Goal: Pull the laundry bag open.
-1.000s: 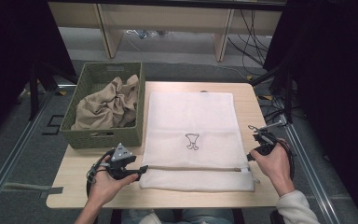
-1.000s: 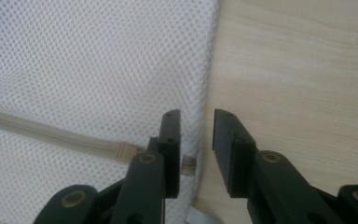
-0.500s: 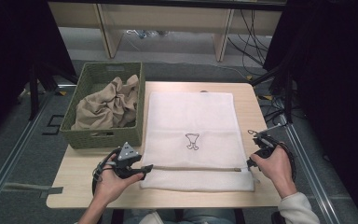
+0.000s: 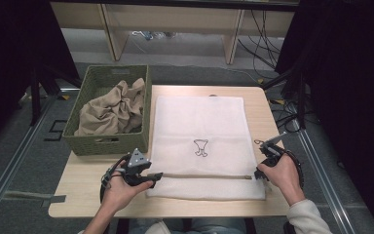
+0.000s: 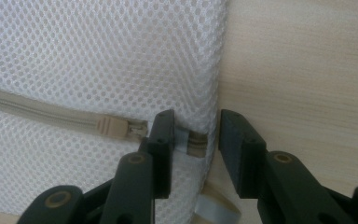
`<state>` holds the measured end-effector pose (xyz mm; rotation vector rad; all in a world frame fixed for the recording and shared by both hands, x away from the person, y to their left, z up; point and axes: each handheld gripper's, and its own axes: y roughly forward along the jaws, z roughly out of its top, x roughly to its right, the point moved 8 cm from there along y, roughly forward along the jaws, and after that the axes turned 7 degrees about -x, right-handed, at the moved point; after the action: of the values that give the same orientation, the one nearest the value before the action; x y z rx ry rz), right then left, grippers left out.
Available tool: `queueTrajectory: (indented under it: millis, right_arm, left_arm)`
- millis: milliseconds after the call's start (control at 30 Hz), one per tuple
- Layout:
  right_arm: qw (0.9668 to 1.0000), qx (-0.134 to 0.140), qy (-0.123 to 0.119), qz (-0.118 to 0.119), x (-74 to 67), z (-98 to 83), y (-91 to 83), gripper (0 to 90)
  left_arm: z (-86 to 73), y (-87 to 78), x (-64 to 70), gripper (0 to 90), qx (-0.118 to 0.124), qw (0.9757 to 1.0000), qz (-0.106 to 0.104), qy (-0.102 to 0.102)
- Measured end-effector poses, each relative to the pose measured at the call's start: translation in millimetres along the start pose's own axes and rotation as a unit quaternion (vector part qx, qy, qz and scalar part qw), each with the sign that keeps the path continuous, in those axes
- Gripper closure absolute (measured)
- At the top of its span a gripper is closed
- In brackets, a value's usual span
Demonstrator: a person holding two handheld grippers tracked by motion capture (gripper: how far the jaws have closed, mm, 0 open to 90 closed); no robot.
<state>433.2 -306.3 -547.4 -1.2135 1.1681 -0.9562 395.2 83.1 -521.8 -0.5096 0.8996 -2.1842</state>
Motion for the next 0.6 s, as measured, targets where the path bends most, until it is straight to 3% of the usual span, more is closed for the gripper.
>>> queueTrajectory:
  millis: [33, 67, 100, 167, 200, 233, 267, 367, 433, 500, 533, 567, 600]
  right_arm:
    - [0.9997, -0.009, 0.022, 0.005, -4.2, -1.2, -0.5, 67.8]
    - [0.9998, 0.013, -0.014, -0.002, 0.9, 3.6, 1.6, 68.3]
    - [1.0000, 0.001, 0.001, -0.005, -1.1, 2.4, 1.3, 68.6]
    - [0.9998, 0.015, -0.002, -0.009, -0.7, 4.0, 3.5, 69.2]
    - [0.9999, -0.005, 0.015, 0.001, -4.9, 1.6, 2.2, 70.3]
    - [0.9997, -0.003, 0.026, -0.003, -5.5, 2.1, 2.9, 70.9]
    - [0.9999, 0.005, 0.009, -0.007, -2.8, 3.5, 4.5, 72.0]
    - [0.9999, 0.007, 0.012, 0.006, -3.6, 6.3, 4.7, 77.2]
    - [0.9990, -0.028, 0.032, 0.012, -8.3, 2.2, 0.8, 80.4]
    - [1.0000, 0.001, 0.003, 0.004, -5.7, 6.1, 4.5, 82.1]
    - [1.0000, -0.002, -0.007, -0.003, -4.1, 5.9, 4.6, 82.9]
    - [0.9999, -0.012, -0.007, -0.003, -5.3, 4.9, 2.7, 83.5]
    - [0.9999, -0.013, 0.009, 0.002, -8.4, 4.4, 2.0, 83.8]
  left_arm:
    - [-0.9, -0.9, -0.8, 40.1, -0.007, 0.9999, 0.001, 0.008]
    - [-0.2, -0.5, -0.1, 40.1, -0.003, 1.0000, 0.004, 0.004]
    - [0.1, -0.1, 0.6, 40.1, -0.001, 1.0000, 0.003, 0.000]
    - [0.4, 0.3, 1.0, 40.1, 0.001, 1.0000, 0.000, -0.001]
    - [0.6, -0.3, 1.2, 40.1, 0.001, 1.0000, 0.003, 0.000]
    - [0.1, -1.0, 0.8, 40.1, -0.005, 1.0000, 0.000, 0.007]
    - [1.0, -0.3, 1.4, 40.1, 0.000, 1.0000, 0.001, 0.002]
    - [2.3, 1.1, 1.8, 40.0, 0.001, 1.0000, 0.003, 0.004]
    - [3.0, 2.4, 2.7, 40.1, 0.001, 0.9999, -0.001, 0.011]
    - [3.6, 3.7, 3.5, 40.1, -0.002, 0.9999, -0.001, 0.017]
    - [4.5, 4.8, 4.2, 40.5, -0.004, 0.9999, 0.000, 0.017]
    - [5.5, 5.7, 5.9, 41.5, -0.003, 0.9998, -0.004, 0.019]
    - [7.3, 7.8, 6.8, 41.8, 0.001, 0.9998, -0.006, 0.020]
